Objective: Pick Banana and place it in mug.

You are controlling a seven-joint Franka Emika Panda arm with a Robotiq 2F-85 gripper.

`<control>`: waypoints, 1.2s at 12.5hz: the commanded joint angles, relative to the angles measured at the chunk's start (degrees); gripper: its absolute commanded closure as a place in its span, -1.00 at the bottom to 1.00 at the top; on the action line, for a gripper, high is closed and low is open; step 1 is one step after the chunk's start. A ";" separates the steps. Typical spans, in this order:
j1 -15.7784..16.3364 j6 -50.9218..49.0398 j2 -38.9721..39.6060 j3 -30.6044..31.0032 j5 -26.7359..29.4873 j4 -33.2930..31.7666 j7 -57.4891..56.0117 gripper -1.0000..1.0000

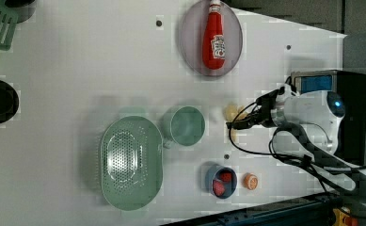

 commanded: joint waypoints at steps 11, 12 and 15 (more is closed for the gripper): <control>-0.90 -1.40 -17.03 -3.88 -1.06 -0.47 -2.09 0.57; -0.91 -5.28 -20.52 -4.21 -1.06 0.46 -2.06 0.57; -0.78 -21.97 -28.68 -4.21 -1.06 5.13 0.68 0.57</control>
